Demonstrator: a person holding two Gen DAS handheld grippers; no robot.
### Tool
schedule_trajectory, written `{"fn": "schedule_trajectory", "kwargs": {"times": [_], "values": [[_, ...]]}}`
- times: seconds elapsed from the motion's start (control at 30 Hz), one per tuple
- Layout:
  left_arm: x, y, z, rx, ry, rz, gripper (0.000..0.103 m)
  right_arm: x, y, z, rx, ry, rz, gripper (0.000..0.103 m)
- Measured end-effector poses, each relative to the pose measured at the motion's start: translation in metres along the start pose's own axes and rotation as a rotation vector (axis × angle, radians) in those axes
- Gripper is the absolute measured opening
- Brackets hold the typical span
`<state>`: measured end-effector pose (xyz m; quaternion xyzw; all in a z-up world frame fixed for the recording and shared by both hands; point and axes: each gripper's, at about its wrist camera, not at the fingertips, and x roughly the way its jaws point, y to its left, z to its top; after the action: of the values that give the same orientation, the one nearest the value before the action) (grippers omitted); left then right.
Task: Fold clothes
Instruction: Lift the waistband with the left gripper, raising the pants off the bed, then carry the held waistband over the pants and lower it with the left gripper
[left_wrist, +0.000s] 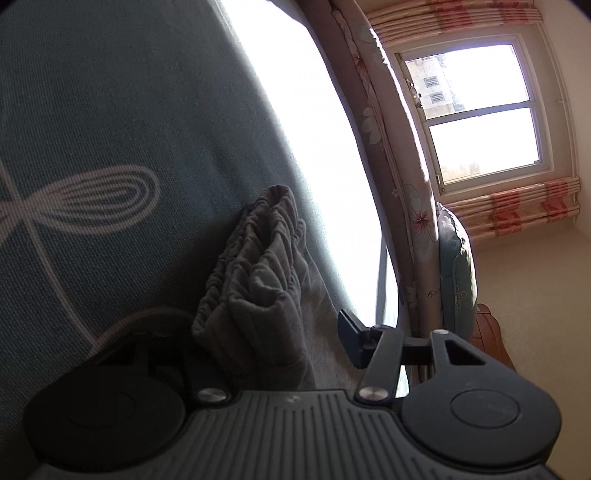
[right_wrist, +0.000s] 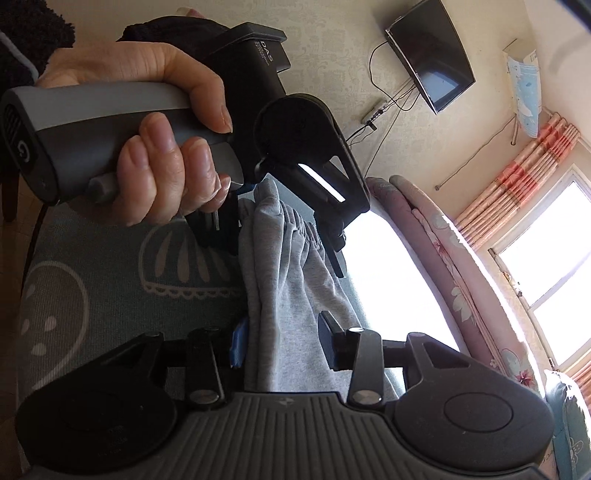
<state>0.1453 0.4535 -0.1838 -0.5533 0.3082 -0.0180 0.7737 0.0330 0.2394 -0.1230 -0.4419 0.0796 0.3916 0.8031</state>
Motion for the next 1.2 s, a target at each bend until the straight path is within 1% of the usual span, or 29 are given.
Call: {"fn": "schedule_trajectory", "kwargs": {"times": [0.03, 0.07, 0.1, 0.13, 0.2, 0.27, 0.33, 0.43, 0.5, 0.57, 0.63, 0.67, 0.77, 0.83, 1.0, 1.2], "values": [[-0.001, 0.001, 0.000, -0.004, -0.002, 0.013, 0.044, -0.007, -0.002, -0.006, 0.004, 0.005, 0.006, 0.046], [-0.002, 0.002, -0.001, -0.005, -0.005, 0.027, 0.035, -0.018, -0.005, -0.013, 0.018, 0.022, 0.010, 0.046], [-0.003, 0.003, -0.002, 0.000, -0.008, 0.047, 0.021, -0.028, -0.009, -0.020, 0.033, 0.039, 0.014, 0.046], [-0.004, 0.003, -0.003, 0.007, -0.011, 0.063, 0.018, -0.039, -0.012, -0.029, 0.056, 0.061, 0.014, 0.046], [-0.006, 0.002, -0.005, 0.017, -0.018, 0.081, 0.017, -0.046, -0.036, -0.051, 0.122, 0.121, 0.004, 0.046], [-0.005, -0.007, -0.007, 0.043, -0.025, 0.115, 0.016, -0.055, -0.055, -0.070, 0.194, 0.179, -0.017, 0.050], [-0.003, -0.020, -0.010, 0.087, -0.033, 0.173, 0.014, -0.080, -0.062, -0.098, 0.280, 0.232, -0.044, 0.054], [0.003, -0.049, -0.017, 0.197, -0.045, 0.307, 0.013, -0.129, -0.058, -0.146, 0.414, 0.297, -0.088, 0.054], [0.007, -0.070, -0.023, 0.271, -0.049, 0.384, 0.013, -0.152, -0.063, -0.170, 0.488, 0.316, -0.111, 0.054], [0.008, -0.088, -0.028, 0.321, -0.054, 0.420, 0.013, -0.162, -0.076, -0.184, 0.531, 0.318, -0.138, 0.057], [0.004, -0.107, -0.034, 0.357, -0.068, 0.427, 0.013, -0.170, -0.087, -0.195, 0.562, 0.314, -0.166, 0.057], [0.002, -0.116, -0.038, 0.376, -0.074, 0.428, 0.013, -0.180, -0.085, -0.202, 0.573, 0.309, -0.176, 0.057], [-0.003, -0.143, -0.049, 0.437, -0.090, 0.437, 0.013, -0.185, -0.100, -0.203, 0.622, 0.282, -0.193, 0.059], [-0.005, -0.158, -0.057, 0.472, -0.098, 0.441, 0.013, -0.192, -0.103, -0.207, 0.644, 0.266, -0.192, 0.060], [-0.007, -0.184, -0.077, 0.548, -0.093, 0.428, 0.013, -0.212, -0.110, -0.212, 0.668, 0.238, -0.196, 0.060], [0.008, -0.217, -0.104, 0.641, -0.068, 0.392, 0.013, -0.225, -0.120, -0.229, 0.730, 0.233, -0.202, 0.060]]}}
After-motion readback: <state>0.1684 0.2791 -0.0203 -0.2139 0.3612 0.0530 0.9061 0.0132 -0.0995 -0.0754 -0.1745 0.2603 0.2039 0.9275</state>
